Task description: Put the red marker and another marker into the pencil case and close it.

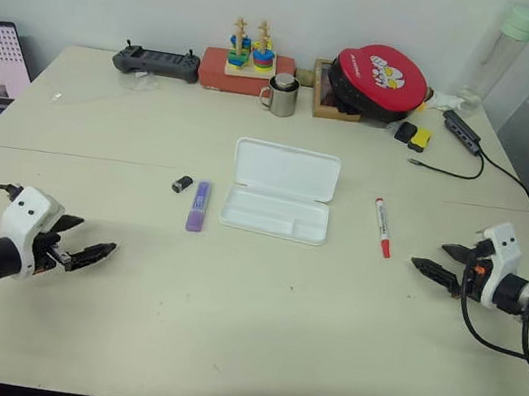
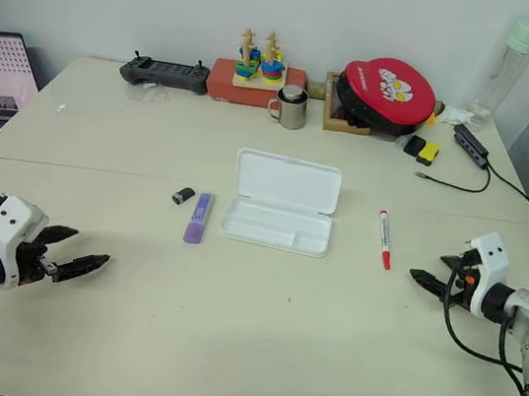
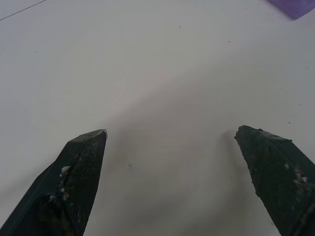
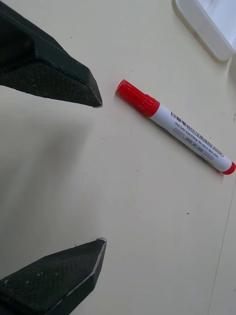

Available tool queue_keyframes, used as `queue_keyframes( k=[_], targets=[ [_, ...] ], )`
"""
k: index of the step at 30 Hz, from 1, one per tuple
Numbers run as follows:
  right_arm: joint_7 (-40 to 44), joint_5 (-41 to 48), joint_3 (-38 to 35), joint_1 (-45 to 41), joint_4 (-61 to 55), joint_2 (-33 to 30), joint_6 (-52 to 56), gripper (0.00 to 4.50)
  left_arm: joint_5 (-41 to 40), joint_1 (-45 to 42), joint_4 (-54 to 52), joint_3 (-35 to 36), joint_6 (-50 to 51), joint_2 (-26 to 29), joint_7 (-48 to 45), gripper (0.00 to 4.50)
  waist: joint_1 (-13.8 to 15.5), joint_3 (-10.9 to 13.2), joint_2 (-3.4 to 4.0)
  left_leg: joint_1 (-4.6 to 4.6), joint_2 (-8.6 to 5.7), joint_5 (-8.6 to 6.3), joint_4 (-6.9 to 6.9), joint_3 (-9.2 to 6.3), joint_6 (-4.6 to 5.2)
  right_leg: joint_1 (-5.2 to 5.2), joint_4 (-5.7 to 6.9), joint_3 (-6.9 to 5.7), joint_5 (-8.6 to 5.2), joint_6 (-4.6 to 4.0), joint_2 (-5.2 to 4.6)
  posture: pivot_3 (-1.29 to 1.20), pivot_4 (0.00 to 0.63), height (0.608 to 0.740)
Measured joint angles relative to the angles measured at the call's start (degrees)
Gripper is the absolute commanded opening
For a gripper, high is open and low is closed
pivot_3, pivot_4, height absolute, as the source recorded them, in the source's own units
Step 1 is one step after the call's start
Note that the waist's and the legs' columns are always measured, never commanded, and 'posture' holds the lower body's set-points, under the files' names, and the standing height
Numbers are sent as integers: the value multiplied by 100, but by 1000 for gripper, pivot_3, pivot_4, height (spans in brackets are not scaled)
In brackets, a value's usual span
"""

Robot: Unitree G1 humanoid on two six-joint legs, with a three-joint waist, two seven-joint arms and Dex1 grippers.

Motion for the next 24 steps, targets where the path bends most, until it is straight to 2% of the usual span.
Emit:
queue_keyframes(
  k=[24],
  targets=[
    [92, 2, -30, 143, -100, 0, 92, 4464, 232, -118, -22, -107, 1, -40, 41, 4500, 2, 0, 0, 0, 0, 0, 0, 3, 0, -3, 1, 2, 0, 0, 0, 0, 150, 740]
  ],
)
